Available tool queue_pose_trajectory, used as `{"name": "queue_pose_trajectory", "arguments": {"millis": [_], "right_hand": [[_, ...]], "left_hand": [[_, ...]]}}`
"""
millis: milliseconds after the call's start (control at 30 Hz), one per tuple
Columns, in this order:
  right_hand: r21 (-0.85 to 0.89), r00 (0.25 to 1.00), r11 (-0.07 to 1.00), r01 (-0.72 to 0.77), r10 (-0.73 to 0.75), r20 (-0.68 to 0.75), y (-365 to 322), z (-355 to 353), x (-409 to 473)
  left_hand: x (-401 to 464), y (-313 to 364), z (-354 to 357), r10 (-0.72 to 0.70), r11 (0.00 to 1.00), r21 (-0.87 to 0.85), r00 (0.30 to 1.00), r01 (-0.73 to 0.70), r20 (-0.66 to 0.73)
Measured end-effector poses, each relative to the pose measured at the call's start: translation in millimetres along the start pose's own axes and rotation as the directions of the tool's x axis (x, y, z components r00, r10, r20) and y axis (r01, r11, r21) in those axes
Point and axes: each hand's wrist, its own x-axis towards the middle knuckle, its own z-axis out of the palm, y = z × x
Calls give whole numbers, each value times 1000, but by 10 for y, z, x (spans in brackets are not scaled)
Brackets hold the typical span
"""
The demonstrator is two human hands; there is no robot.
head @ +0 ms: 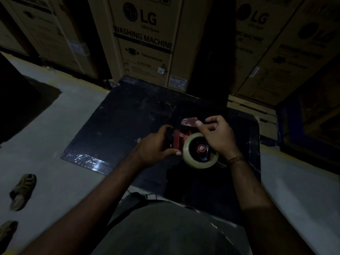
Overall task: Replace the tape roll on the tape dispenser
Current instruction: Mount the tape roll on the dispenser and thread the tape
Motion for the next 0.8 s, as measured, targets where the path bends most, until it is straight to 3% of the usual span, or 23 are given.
{"name": "queue_pose_trajectory", "arguments": {"millis": [100, 267, 433, 800], "right_hand": [[-137, 989, 990, 15, -35, -146, -91, -36, -96], [-321, 994, 947, 8, -42, -99, -133, 171, -265], [-534, 970, 845, -21, -113, -217, -122, 500, -398], [-485, 965, 871, 82, -191, -181, -125, 685, -374]], "left_hand": [[16, -29, 25, -10, 996, 92, 999, 14, -44], [-18, 3, 101, -1, 954, 295, 989, 45, -147], [2, -18, 141, -37, 940, 326, 979, 103, -201], [-13, 28, 55, -115, 938, 301, 972, 174, -203]]}}
